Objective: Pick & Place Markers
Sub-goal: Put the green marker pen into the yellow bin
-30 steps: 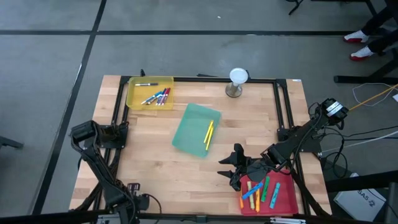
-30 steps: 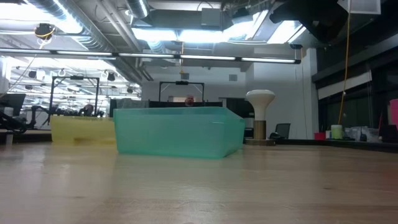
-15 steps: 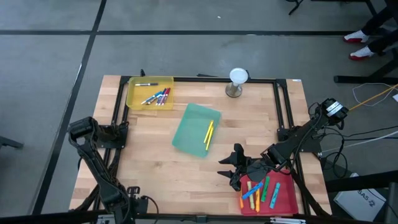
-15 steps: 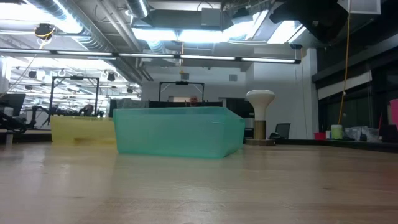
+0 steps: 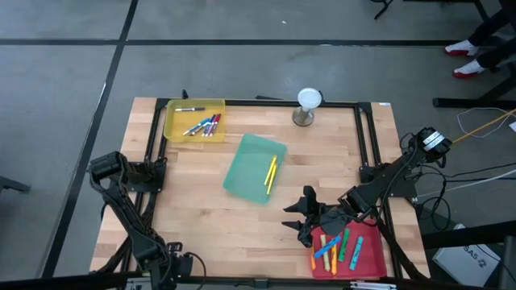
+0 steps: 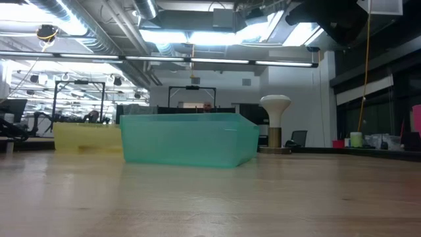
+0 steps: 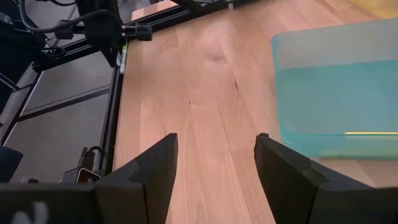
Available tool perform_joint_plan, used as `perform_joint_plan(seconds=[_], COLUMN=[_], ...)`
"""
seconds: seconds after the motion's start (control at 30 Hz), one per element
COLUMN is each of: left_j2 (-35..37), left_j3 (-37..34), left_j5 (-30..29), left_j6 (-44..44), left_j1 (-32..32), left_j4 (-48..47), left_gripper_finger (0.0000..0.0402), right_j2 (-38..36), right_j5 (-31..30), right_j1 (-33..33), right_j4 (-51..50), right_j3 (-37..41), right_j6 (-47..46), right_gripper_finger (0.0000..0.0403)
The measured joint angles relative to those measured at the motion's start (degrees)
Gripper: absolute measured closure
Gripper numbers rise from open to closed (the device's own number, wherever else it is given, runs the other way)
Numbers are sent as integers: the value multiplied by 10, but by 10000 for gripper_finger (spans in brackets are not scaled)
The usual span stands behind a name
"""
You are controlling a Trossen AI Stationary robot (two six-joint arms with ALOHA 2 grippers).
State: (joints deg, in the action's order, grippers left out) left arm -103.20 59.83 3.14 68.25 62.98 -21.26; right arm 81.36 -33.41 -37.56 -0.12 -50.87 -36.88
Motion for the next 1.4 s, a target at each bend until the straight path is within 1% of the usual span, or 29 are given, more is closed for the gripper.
perform_joint_plan(seconds=[0.2, 0.3, 0.37, 0.47, 1.07, 1.2, 1.3, 1.4], left_j2=[-4, -15, -24, -33, -30, -17, -5, 12], left_j3=[-4, -4, -4, -3, -1, -1, -7, -6], left_j5=[10, 18, 21, 25, 32, 27, 4, -7], left_j6=[-18, -26, -26, -20, -21, -20, -22, -26], left_j1=[0, -1, -1, -1, 0, -4, -6, -13], left_j4=[9, 28, 51, 50, -19, -51, -102, -121], left_gripper_finger=[400, 400, 400, 400, 400, 400, 400, 399], right_j2=[0, 0, 0, 0, 0, 0, 0, 0], right_j5=[0, 0, 0, 0, -2, -11, -15, -16], right_j1=[0, 0, 0, 0, 0, 0, 0, 0], right_j4=[0, -2, -2, -2, -2, -1, 1, 2], right_j3=[0, 0, 0, 0, 0, 0, 0, 0], right_j6=[0, 0, -1, -2, -3, -3, -3, -3], right_gripper_finger=[194, 194, 194, 194, 194, 194, 194, 194])
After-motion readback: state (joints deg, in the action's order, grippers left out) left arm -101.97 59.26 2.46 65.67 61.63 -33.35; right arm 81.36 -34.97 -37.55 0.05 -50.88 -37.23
